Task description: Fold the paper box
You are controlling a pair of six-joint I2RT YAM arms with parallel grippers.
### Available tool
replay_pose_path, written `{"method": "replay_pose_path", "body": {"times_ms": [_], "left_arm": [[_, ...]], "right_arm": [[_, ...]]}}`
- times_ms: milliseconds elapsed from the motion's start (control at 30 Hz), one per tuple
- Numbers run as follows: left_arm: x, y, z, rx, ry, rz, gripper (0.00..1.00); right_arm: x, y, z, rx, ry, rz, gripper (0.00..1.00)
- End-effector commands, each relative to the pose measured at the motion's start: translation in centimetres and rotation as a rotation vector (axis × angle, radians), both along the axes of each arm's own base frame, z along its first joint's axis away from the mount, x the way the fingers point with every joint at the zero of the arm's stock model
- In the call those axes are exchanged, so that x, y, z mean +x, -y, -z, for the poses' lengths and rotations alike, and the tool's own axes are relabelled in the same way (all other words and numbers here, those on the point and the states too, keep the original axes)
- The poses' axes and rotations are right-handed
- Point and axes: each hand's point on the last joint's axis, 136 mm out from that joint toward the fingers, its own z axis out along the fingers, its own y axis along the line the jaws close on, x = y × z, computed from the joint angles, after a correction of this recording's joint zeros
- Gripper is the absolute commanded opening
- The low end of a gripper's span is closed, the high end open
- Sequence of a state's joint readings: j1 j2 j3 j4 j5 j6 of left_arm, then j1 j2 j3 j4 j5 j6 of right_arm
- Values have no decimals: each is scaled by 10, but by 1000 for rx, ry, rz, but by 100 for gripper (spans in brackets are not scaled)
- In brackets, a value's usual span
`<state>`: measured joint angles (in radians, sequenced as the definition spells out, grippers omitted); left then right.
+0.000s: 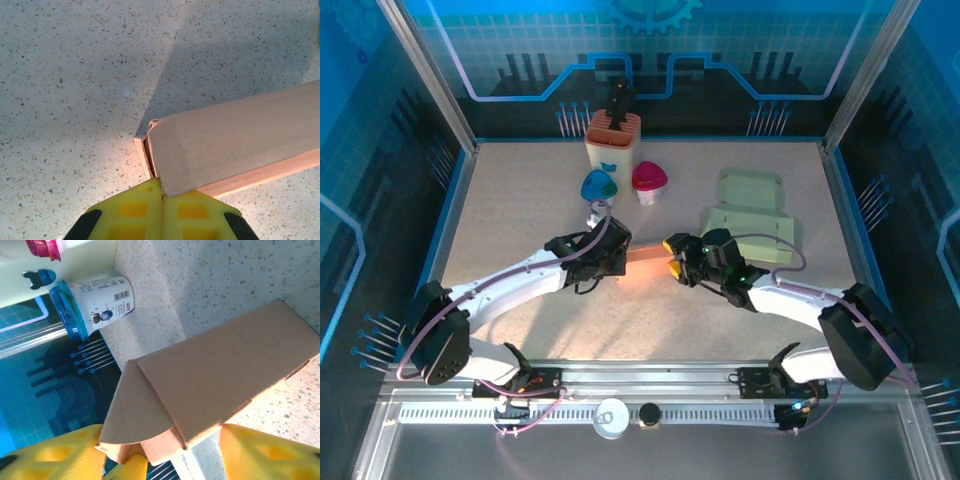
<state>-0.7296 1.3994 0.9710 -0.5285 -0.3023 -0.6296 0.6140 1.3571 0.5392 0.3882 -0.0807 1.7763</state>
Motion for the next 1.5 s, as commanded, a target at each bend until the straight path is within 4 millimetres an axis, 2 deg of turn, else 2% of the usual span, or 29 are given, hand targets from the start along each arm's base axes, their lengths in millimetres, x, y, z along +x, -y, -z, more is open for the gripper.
{"method": "replay_pose_path", "body": {"times_ms": [0, 67, 200, 300, 367, 500, 600, 833, 1067, 1267, 1333, 1467], "left_arm": [[-17, -5, 5, 17, -52, 15, 4], [-18, -5, 1, 2, -46, 19, 10], [-22, 0, -17, -75, -21, 29, 32], [-27, 5, -40, -190, 24, 30, 45], [-25, 1, -47, -277, 32, -1, 53], [-14, -5, -46, -418, 2, -53, 55], [-6, -4, -37, -473, -36, -73, 54], [-3, -6, -5, -441, -99, -97, 46], [-4, -13, 12, -400, -111, -115, 41], [-4, -13, 6, -410, -91, -107, 39], [-5, -12, -7, -444, -64, -102, 39], [-6, -17, -28, -472, -9, -112, 47]], "right_arm": [[4, -1, 2, 26, 1, 3, 54], [4, -1, 3, 16, 0, 0, 54], [2, 3, 8, -2, -10, 8, 51], [1, 5, 13, -11, -18, 11, 48], [1, 4, 14, -11, -22, 8, 46], [0, 3, 18, -12, -31, 0, 42], [-1, 3, 20, -18, -39, -2, 40], [-7, 9, 28, -51, -68, 3, 37], [-10, 11, 38, -78, -96, -1, 34], [-12, 13, 45, -104, -118, -6, 31], [-13, 14, 49, -113, -125, -7, 31], [-14, 14, 52, -118, -131, -11, 30]]}}
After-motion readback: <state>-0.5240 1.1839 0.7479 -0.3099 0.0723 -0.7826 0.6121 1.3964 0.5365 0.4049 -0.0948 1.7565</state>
